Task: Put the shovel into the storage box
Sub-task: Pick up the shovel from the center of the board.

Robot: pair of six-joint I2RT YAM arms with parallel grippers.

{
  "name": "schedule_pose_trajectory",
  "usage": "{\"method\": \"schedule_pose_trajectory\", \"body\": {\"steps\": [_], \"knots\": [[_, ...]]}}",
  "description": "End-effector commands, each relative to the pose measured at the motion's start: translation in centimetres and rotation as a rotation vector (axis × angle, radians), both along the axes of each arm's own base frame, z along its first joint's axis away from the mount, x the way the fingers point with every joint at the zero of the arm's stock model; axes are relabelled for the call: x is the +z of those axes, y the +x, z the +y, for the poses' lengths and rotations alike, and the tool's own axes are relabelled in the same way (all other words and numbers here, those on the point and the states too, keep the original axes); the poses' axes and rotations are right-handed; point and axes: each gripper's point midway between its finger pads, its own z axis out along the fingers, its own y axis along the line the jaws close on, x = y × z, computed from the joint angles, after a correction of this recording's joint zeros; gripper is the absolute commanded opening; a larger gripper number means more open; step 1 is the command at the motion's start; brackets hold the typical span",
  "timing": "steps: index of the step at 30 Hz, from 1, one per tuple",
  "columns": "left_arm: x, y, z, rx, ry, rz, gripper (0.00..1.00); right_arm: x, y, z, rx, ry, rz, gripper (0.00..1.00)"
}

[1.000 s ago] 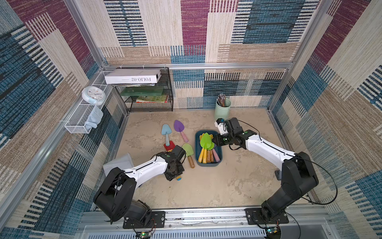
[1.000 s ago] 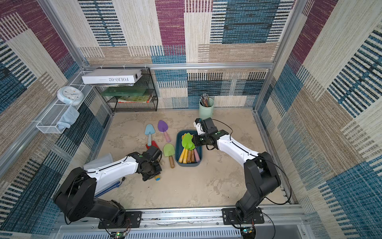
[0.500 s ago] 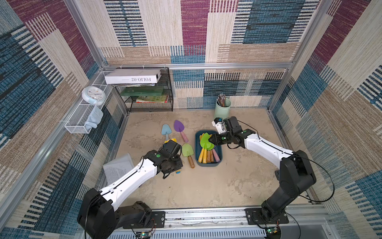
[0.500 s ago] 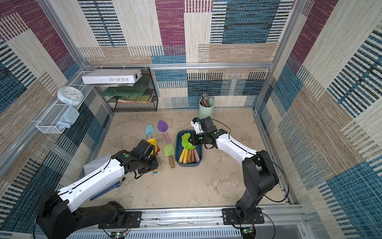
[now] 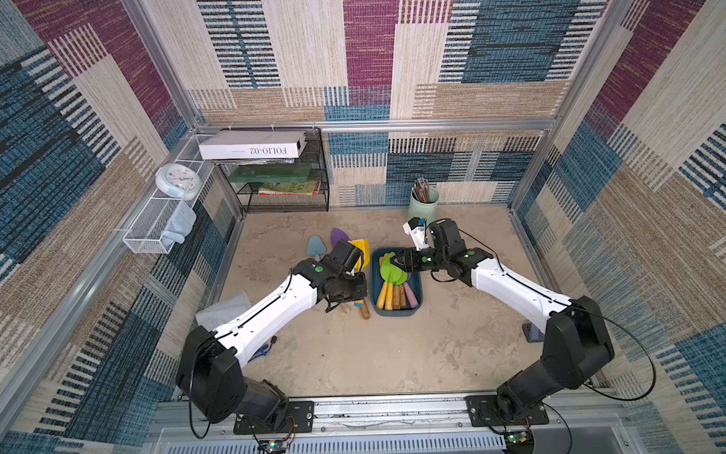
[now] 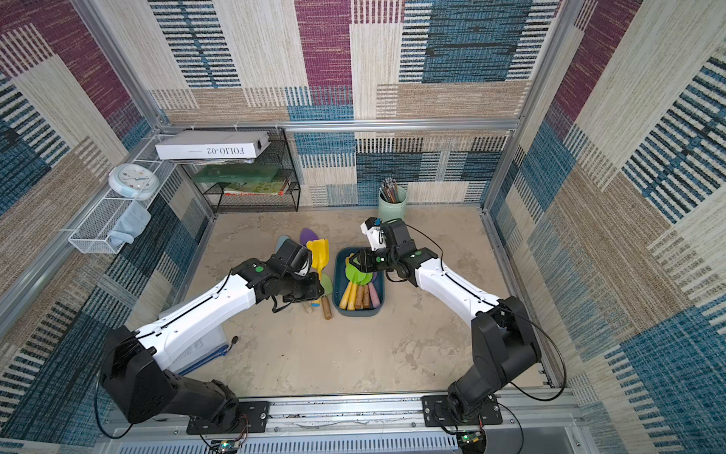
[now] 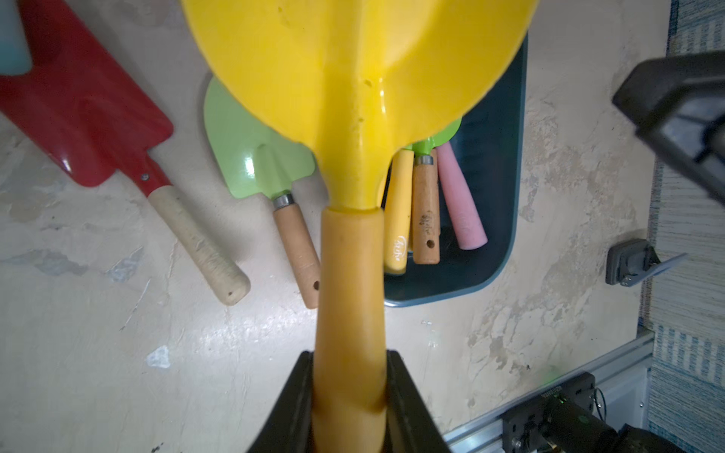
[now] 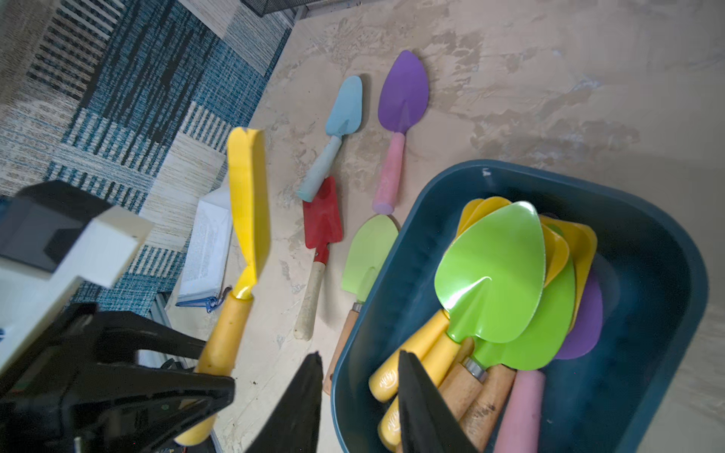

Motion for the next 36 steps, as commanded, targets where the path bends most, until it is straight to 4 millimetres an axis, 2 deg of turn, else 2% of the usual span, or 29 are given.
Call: {"method": "schedule_pose_trajectory", "body": {"steps": [1,8,20,29,36], "knots": [[0.3,0.6,-1.8,-0.048,-0.015,0.005,0.00,1.0,0.7,0.7,-0.025,0.025,-0.037,0.37],[-0.4,1.2,-3.3,-0.056,0.008,0.033,0.00,0.7,0.7,2.6,-0.003,0.041,-0.042,0.38],[-0.1,1.0,-4.0,-0.068,-0.006,0.035,0.00,-0.2,2.3,2.5,-0.068,0.004,-0.044,0.36],[0.4,0.6,-4.4,-0.071,-0.035,0.031,0.00,-0.7,3.0,3.2,-0.072,0.021,-0.035,0.26],[0.7,0.6,-4.6,-0.066,-0.056,0.026,0.00,-0.6,3.2,3.2,-0.077,0.023,-0.040,0.13]]}}
